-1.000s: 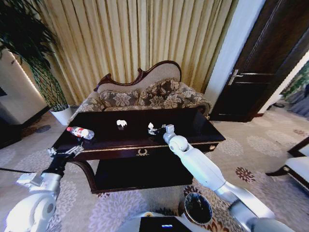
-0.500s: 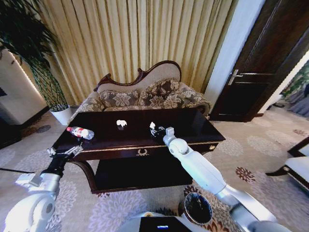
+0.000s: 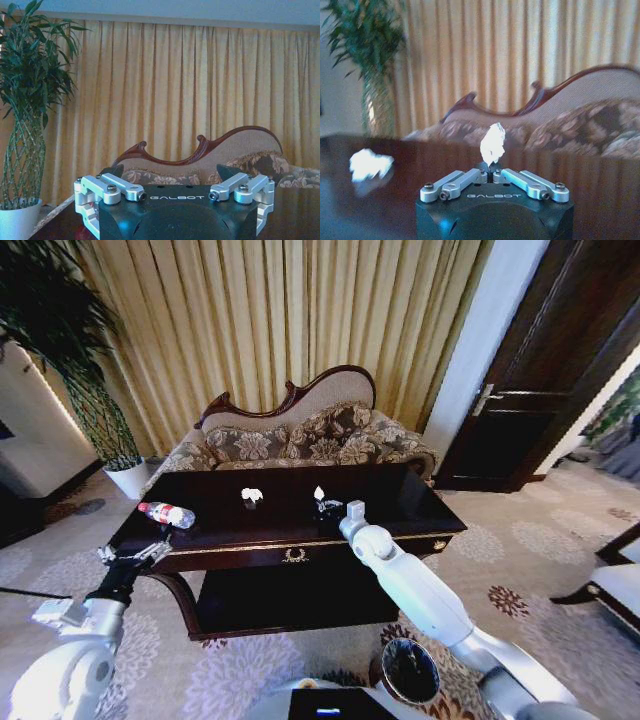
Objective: Move to the front of the table and place the trash on the table into the trash bin.
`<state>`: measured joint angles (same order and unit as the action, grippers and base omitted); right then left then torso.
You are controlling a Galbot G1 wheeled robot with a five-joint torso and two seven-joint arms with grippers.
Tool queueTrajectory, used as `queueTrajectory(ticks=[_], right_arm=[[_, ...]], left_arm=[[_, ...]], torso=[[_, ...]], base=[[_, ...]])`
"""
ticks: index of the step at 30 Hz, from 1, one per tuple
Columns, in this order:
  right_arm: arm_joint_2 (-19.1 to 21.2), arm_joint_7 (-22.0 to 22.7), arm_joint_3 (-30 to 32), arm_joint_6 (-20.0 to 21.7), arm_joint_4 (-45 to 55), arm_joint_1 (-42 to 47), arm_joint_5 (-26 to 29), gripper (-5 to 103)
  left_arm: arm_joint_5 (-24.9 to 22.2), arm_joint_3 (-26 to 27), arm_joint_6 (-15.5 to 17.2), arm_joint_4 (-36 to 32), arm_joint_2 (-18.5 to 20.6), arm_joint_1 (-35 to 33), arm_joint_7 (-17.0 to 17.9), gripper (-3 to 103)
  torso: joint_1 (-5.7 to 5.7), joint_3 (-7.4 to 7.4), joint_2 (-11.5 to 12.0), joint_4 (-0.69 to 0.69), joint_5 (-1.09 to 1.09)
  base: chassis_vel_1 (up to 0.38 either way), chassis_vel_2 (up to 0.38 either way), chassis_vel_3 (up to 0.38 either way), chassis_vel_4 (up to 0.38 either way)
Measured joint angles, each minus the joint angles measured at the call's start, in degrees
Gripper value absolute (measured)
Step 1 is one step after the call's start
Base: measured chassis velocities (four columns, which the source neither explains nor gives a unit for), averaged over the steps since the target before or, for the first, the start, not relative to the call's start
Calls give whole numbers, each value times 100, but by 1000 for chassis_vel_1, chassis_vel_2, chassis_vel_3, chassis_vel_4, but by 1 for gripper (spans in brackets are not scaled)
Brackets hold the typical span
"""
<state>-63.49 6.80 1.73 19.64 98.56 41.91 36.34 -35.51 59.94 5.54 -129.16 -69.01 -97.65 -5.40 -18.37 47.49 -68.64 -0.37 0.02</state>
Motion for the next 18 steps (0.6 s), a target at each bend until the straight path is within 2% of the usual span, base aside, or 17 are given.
queueTrajectory(ticks=[5,7,10,11,18], right_arm=[[211,1,839,30,474,502,-345,1],[245,1,974,33,535,617,-383,1],[356,1,1657,27,808,1357,-575,1],[356,1,1657,27,808,1357,-575,1],[178,1,2599,-440,930,2680,-1002,1]], left_arm=[[-65,-31,-26,89,51,78,4,100],[-71,-51,-31,105,58,94,4,100],[-108,-158,-74,206,121,172,32,100],[-108,-158,-74,206,121,172,32,100],[-180,-243,-94,405,293,258,141,100]], torso=[[0,0,0,0,-1],[0,0,0,0,-2],[0,-1,0,0,-2],[0,-1,0,0,-2],[0,0,0,-1,0]], base=[[0,0,0,0],[0,0,0,0],[0,0,0,0],[0,0,0,0],[0,0,0,0]])
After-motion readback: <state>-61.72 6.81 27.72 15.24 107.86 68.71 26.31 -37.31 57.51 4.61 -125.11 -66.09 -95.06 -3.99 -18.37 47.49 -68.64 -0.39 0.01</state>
